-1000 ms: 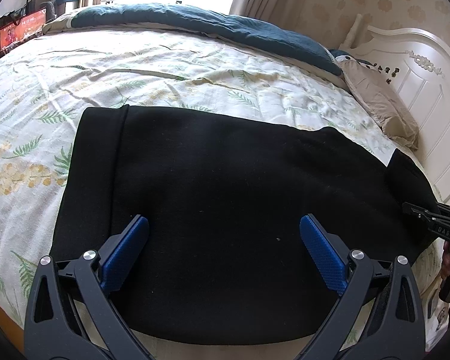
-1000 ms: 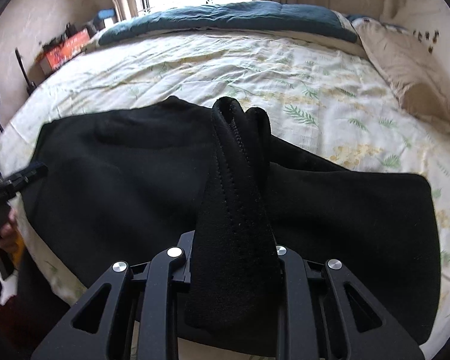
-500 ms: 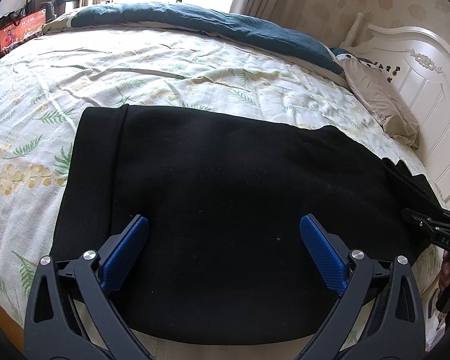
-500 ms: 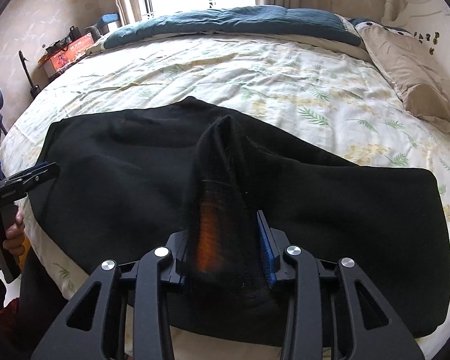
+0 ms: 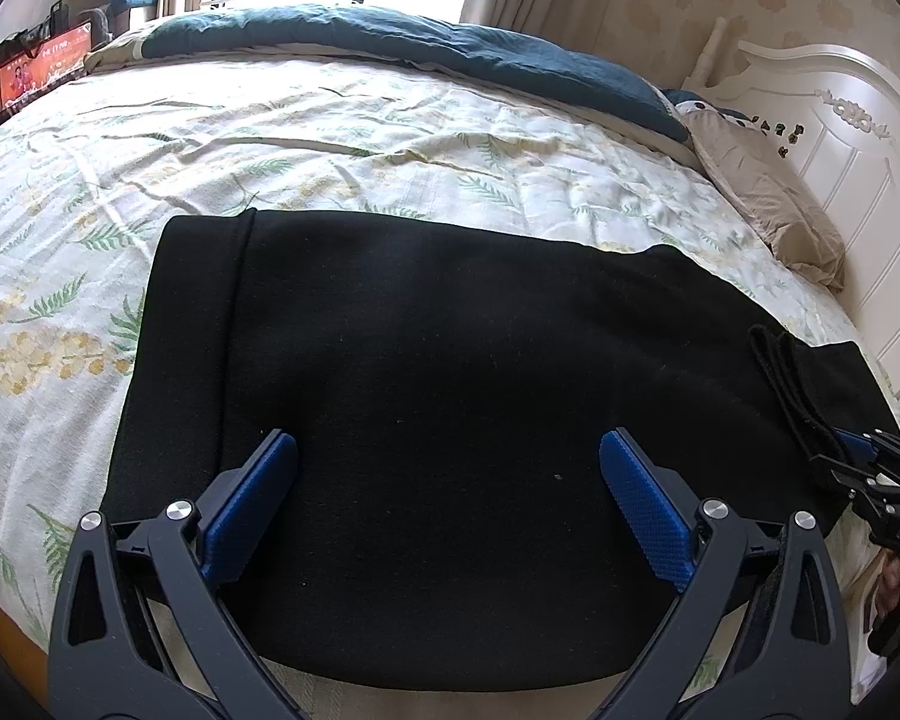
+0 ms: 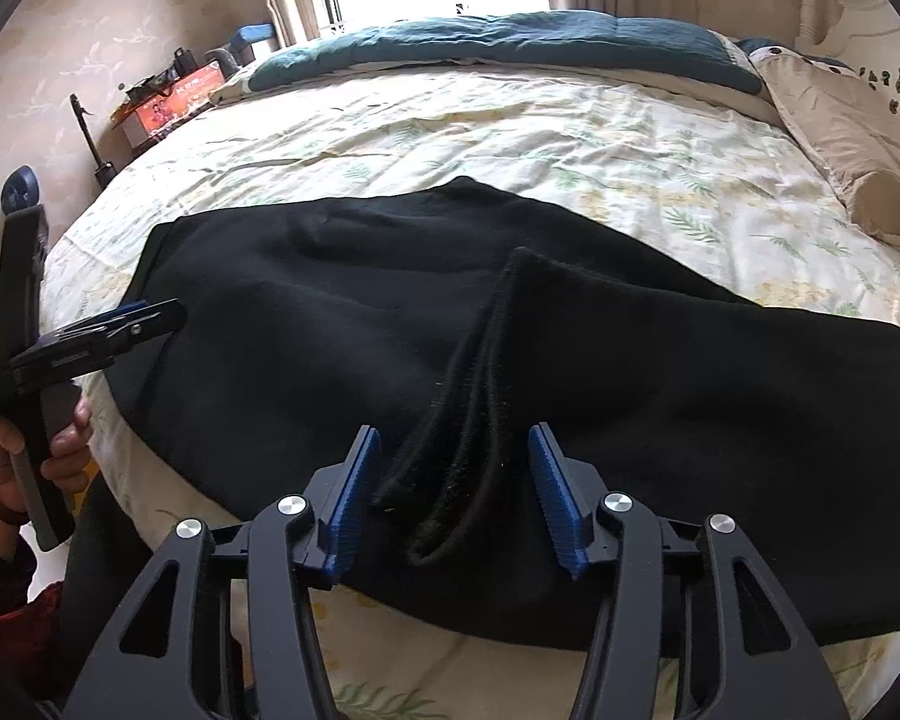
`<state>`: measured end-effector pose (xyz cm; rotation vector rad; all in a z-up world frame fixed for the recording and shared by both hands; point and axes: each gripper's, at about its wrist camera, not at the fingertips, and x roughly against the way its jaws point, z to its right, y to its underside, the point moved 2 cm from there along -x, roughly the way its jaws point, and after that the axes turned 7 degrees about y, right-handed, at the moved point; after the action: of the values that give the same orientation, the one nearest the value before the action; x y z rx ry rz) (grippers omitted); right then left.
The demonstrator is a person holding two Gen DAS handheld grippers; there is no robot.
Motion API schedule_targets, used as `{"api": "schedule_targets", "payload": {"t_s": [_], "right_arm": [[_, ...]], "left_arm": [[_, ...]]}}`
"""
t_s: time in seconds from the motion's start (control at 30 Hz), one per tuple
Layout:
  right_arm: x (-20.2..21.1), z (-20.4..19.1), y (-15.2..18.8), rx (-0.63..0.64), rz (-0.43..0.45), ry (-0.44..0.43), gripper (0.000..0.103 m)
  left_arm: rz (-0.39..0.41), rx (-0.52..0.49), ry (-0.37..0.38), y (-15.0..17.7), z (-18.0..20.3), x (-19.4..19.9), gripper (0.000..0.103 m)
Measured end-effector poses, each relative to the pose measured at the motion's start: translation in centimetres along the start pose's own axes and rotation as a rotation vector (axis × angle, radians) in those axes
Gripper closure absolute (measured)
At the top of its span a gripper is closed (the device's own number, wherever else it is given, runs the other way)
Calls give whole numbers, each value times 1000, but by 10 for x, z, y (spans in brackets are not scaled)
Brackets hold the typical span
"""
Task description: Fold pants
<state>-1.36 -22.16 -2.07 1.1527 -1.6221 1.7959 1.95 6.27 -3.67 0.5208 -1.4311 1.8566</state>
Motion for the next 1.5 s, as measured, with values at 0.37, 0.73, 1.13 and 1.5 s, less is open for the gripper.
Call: {"api": "schedule_targets", "payload": {"t_s": [0.37, 0.73, 1.13, 1.5], "right_arm": [[54, 42, -3, -182, 91, -289, 43], [50, 289, 24, -703, 143, -29, 38], [-8, 306, 26, -784, 67, -368, 56], [-2, 289, 48, -808, 50, -396, 64]], "left_arm": [[-13, -23, -31, 0, 1, -2, 3], [-13, -29, -43, 0, 2, -2, 3], [-28, -35, -59, -2, 3, -5, 3], [-26, -40, -64, -1, 4, -6, 3]]}}
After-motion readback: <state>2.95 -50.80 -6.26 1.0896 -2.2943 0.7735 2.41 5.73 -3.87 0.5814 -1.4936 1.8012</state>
